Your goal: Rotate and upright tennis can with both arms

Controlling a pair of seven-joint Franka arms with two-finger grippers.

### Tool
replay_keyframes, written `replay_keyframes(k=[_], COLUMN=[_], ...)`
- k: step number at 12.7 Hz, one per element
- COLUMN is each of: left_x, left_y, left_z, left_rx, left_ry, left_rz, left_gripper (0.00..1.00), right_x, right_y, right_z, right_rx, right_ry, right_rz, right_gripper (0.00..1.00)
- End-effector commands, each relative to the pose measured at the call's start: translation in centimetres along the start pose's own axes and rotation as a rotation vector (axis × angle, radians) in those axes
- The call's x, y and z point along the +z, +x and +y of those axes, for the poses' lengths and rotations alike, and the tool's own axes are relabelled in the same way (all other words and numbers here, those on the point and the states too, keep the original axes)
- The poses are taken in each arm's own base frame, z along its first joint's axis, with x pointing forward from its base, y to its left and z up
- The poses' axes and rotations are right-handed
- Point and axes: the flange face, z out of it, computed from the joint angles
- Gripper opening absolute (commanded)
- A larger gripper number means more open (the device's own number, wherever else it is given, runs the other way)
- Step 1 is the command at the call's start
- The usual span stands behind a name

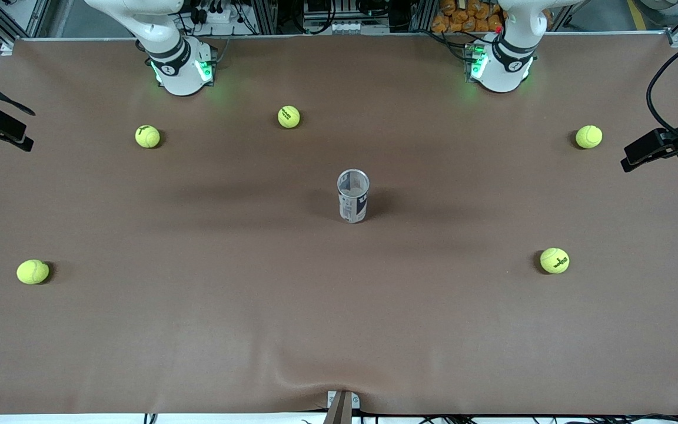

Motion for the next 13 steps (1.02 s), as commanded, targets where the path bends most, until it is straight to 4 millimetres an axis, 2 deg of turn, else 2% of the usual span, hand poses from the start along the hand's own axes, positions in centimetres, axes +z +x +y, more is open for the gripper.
replay_keyframes(k=[1,10,13], left_x=[-0.30,-0.23,-1.02], left_y=[-1.08,-0.86,-1.36], left_z=[-0.21,-0.06,0.36], left_rx=[0.008,0.007,0.032], left_ry=[-0.002,0.009,-0.002], left_rz=[0.005,0.020,0.030], left_gripper=[1.00,1.00,1.00], right_x=[-0.42,-0.42,-0.42], right_y=[-0.43,-0.43,-0.43], right_z=[-0.05,-0.05,-0.05], right_rx=[0.018,0.018,0.018], right_ry=[-0.014,-0.014,-0.014], right_rz=[0.003,0.003,0.003], right_gripper=[1.00,1.00,1.00])
